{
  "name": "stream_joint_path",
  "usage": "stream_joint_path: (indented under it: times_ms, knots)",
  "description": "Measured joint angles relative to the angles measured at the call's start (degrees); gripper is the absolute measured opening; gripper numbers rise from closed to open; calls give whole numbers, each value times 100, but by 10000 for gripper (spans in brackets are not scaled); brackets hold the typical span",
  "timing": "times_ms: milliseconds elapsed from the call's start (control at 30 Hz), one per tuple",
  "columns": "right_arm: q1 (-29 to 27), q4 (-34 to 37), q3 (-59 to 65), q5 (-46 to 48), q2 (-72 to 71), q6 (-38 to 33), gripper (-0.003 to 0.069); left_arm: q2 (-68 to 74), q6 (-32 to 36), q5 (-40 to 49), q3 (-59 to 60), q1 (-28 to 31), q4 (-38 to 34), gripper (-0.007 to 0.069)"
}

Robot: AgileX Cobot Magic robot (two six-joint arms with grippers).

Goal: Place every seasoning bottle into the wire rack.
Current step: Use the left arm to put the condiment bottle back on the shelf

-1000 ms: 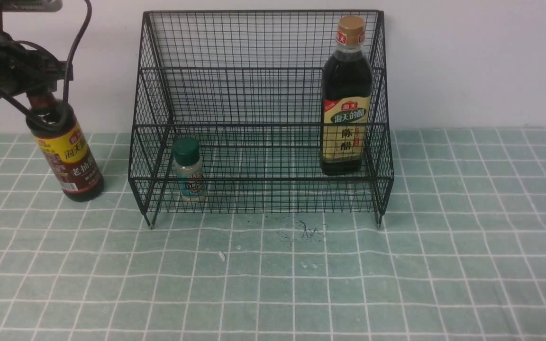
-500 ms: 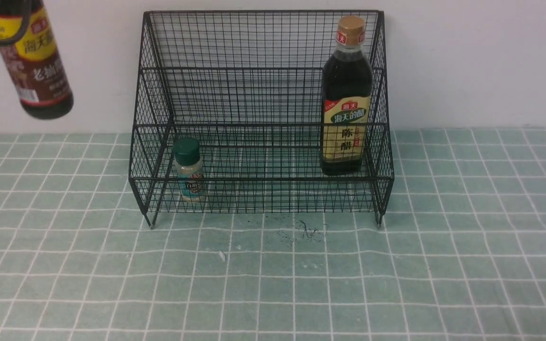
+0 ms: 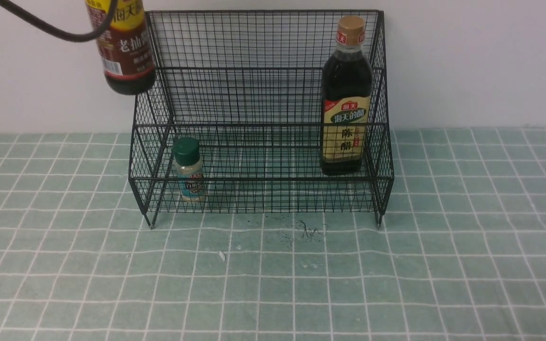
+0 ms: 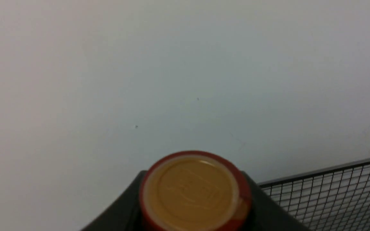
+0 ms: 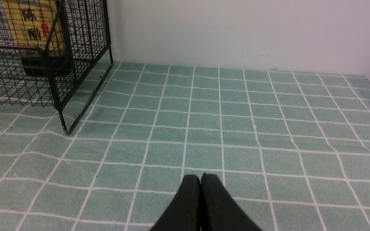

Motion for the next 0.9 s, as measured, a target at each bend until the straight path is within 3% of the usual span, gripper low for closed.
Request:
stream_joint_path:
  times_ms: [600,900]
  knots:
    - [0,0,0,0,0,0,-15,791,-46,54,0,-144,-173,267]
    - [0,0,0,0,0,0,-15,1333,-53,679,0,-144,-285,267]
